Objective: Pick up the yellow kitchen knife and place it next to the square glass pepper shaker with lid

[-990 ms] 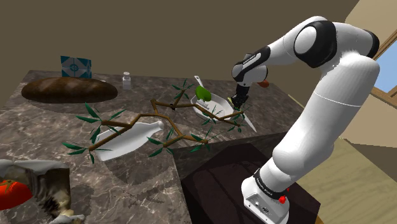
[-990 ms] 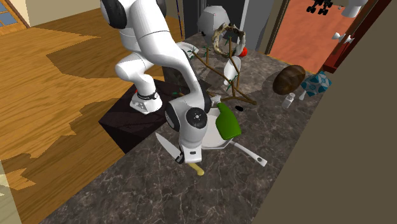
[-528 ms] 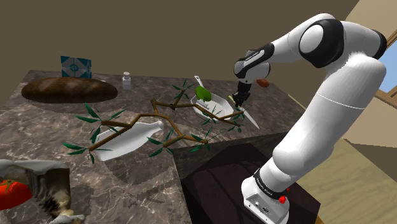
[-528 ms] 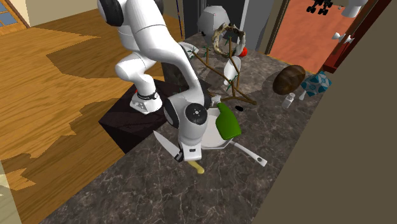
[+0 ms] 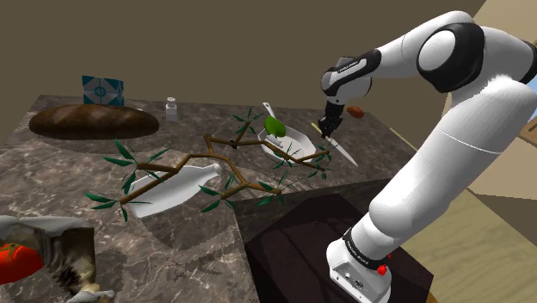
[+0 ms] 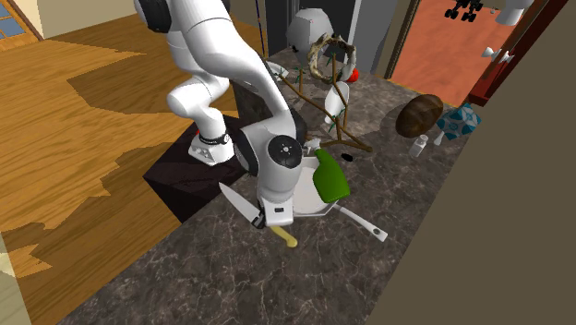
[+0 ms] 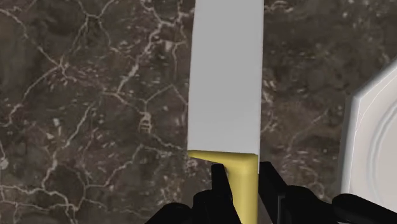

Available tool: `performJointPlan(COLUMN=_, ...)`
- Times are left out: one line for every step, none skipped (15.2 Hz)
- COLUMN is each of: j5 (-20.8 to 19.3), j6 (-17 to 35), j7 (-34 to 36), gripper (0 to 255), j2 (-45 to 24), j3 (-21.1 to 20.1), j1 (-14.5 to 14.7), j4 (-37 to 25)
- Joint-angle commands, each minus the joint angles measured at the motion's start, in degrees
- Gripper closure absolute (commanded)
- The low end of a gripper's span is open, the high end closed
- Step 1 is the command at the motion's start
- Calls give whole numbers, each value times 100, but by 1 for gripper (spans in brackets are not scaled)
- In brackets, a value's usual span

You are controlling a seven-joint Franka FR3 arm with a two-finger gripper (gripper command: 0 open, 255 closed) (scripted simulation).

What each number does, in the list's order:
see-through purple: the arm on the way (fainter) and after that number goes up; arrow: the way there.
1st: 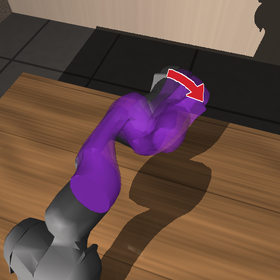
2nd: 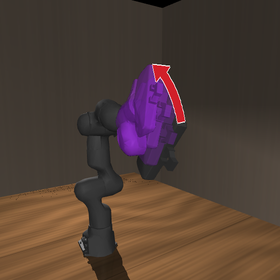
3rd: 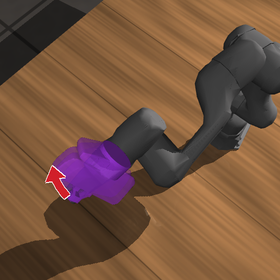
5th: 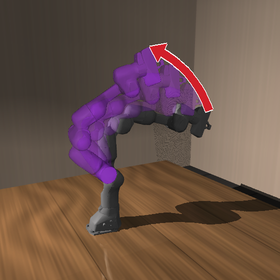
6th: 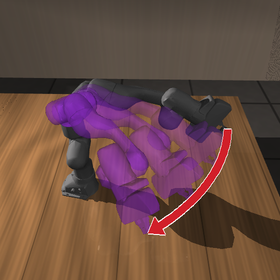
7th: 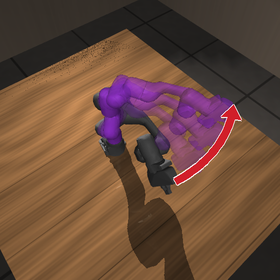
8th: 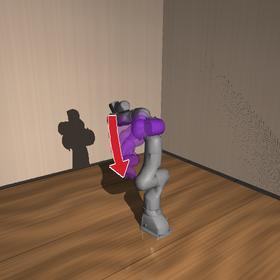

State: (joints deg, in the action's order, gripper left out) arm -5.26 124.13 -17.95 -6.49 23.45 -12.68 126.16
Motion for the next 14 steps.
performJointPlan(j5=-41, j6=-151, j7=19, gripper=255, j2=107, j3=5, j1=10, j4=-48)
performJointPlan(j5=-58, j6=-226, j7=26, gripper=255, j2=155, j3=6, j1=14, j4=-77)
performJointPlan(j5=-75, j6=-301, j7=32, gripper=255, j2=202, j3=7, j1=18, j4=-108)
performJointPlan(j5=-90, j6=-375, j7=38, gripper=255, j2=248, j3=7, j1=22, j4=-140)
performJointPlan(j5=-106, j6=-450, j7=44, gripper=255, j2=292, j3=7, j1=26, j4=-173)
performJointPlan(j5=-120, j6=-525, j7=49, gripper=255, j2=336, j3=7, j1=29, j4=-207)
performJointPlan(j5=-134, j6=-601, j7=54, gripper=255, j2=378, j3=6, j1=32, j4=-243)
performJointPlan(j5=-147, j6=-676, j7=58, gripper=255, j2=418, j3=5, j1=36, j4=-280)
performJointPlan(j5=-159, j6=-751, j7=62, gripper=255, j2=458, j3=4, j1=39, j4=-318)
performJointPlan(j5=-171, j6=-827, j7=65, gripper=255, j2=496, j3=2, j1=42, j4=-357)
performJointPlan(j5=-182, j6=-902, j7=68, gripper=255, j2=534, j3=1, j1=45, j4=-397)
performJointPlan(j5=-193, j6=-977, j7=70, gripper=255, j2=569, j3=-1, j1=48, j4=-439)
performJointPlan(j5=-203, j6=-1053, j7=72, gripper=255, j2=604, j3=-4, j1=50, j4=-482)
performJointPlan(j5=-212, j6=-1128, j7=74, gripper=255, j2=637, j3=-6, j1=53, j4=-526)
